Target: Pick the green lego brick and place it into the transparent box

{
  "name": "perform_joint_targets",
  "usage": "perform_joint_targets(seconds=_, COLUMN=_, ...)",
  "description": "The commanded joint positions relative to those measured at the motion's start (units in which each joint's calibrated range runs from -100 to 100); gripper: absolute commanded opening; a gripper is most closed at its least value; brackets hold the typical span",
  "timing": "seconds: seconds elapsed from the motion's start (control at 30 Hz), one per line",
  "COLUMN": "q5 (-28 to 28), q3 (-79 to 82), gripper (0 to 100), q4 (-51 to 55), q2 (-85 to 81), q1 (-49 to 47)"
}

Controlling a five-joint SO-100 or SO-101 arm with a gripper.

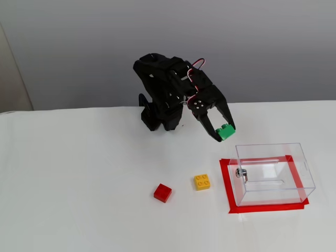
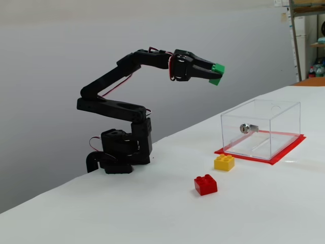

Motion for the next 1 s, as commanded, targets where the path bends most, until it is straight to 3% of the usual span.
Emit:
perform_joint_targets(seconds=0.0, q5=0.1, q3=-3.4, gripper=10, q4=-1.2, q2=4.6, q1=-3.2)
perform_joint_targets(seconds=0.37, q5=0.2, q3=-14.0, gripper=10, q4=-1.7, q2=22.8, q1=-7.3)
perform_joint_targets(seconds=0.57, q5=4.3, q3=-19.7, gripper=10, q4=-1.7, q2=31.7, q1=-10.7)
perform_joint_targets(seconds=0.77, q5=4.6, q3=-24.3, gripper=10, q4=-1.8, q2=38.6, q1=-13.8)
perform_joint_targets(seconds=0.97, q5=4.7, q3=-28.9, gripper=10, q4=-7.4, q2=46.4, q1=-15.7)
